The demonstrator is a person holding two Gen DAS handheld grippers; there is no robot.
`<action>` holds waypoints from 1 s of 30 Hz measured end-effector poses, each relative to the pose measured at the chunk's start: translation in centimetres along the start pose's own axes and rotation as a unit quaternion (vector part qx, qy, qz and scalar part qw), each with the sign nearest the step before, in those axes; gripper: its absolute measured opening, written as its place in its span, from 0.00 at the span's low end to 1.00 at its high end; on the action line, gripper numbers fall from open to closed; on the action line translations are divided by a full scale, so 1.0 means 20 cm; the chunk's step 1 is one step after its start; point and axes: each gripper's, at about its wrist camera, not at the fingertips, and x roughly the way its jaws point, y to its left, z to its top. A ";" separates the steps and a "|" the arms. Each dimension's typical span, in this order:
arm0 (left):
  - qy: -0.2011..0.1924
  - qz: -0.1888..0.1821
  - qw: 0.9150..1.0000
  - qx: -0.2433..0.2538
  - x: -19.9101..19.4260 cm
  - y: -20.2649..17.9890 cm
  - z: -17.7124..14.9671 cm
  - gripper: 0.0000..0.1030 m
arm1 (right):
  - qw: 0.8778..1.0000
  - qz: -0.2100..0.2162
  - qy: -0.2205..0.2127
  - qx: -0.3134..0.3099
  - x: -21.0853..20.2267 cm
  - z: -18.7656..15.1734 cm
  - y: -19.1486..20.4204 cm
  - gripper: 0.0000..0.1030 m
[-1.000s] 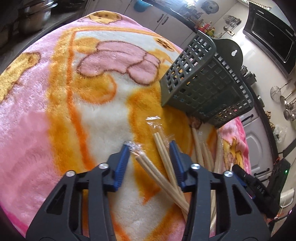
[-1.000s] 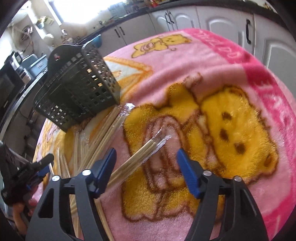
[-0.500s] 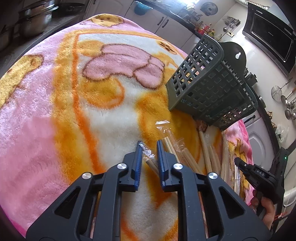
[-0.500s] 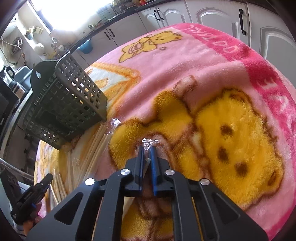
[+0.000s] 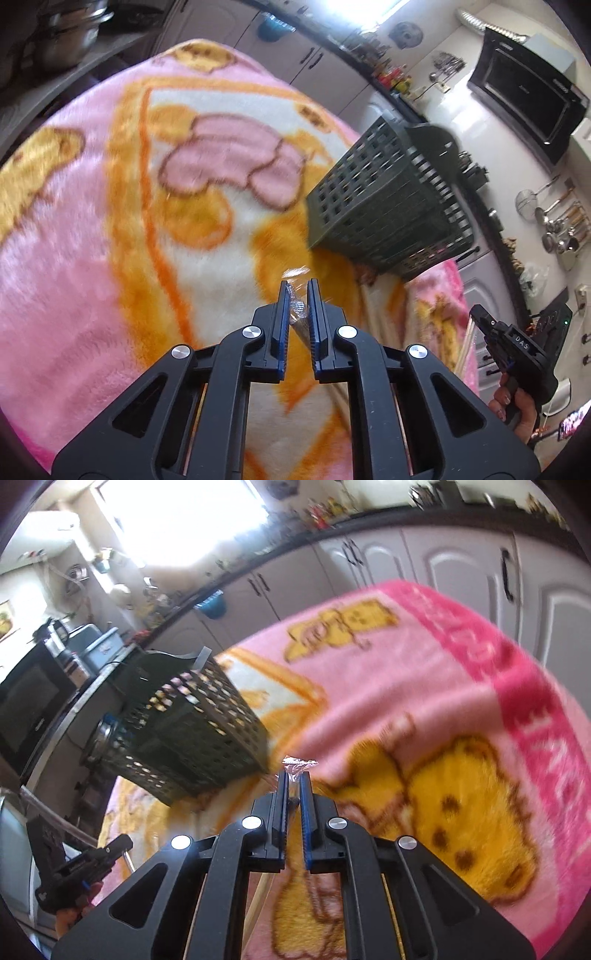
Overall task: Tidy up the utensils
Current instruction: 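Lift the left tool's chopstick over the green caddy while the right tool carries its chopstick there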
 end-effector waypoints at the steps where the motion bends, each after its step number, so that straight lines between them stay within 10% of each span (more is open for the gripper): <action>1: -0.005 -0.004 1.000 0.003 -0.02 -0.02 0.01 0.05 | 1.000 0.006 -0.006 -0.006 -0.02 0.01 0.02 0.06; 30: -0.108 -0.101 0.983 0.109 -0.38 -0.53 0.27 0.04 | 0.982 0.078 -0.127 -0.118 -0.38 0.24 0.45 0.05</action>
